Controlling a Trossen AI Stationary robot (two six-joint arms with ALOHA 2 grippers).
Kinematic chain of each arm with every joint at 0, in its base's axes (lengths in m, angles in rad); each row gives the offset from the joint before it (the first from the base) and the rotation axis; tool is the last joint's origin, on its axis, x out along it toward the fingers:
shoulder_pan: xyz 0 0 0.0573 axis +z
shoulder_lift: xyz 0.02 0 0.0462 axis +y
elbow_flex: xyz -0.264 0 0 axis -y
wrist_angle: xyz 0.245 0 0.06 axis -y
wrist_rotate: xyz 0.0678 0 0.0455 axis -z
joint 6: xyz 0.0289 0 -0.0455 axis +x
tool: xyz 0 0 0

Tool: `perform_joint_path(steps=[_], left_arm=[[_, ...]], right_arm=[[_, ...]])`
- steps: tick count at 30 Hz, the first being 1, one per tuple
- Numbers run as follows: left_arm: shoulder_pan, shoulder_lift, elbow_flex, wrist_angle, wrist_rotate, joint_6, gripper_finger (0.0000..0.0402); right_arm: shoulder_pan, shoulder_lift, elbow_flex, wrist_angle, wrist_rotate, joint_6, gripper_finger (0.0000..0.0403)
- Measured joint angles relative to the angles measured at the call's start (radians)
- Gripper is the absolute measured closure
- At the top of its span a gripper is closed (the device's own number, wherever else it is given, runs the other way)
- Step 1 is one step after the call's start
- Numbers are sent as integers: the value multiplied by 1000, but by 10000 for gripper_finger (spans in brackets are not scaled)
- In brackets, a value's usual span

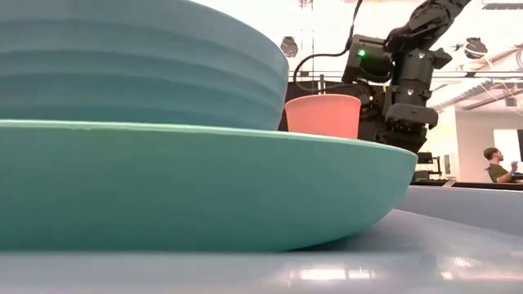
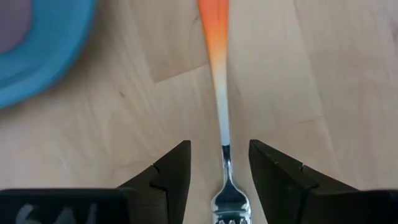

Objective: Set up tray
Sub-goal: Put the orange fork on the yellow table napkin

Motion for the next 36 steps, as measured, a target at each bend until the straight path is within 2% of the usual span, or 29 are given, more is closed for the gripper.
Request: perform_joint_path(steps=[6,13,21,26,31,36], left_arm=[[0,0,0,-3,-1,1,398],[1,0,0,-5,-8,-1,380],[1,0,0,-9,-8,-2,398],[1,0,0,-9,-9,-2,384],[1,0,0,-9,-9,-3,384],[1,0,0,-8,-10,-3,398]], right_arm=[[-1,44,0,16,0,-16,252],[-5,68,0,31,1,-27,256],[-55,77,0,36,-38,-41,257],[-66,92,1,42,-52,-41,260],[-67,108,2,45,-60,-48,292],[-74,111,1,49,-53,-51,352]])
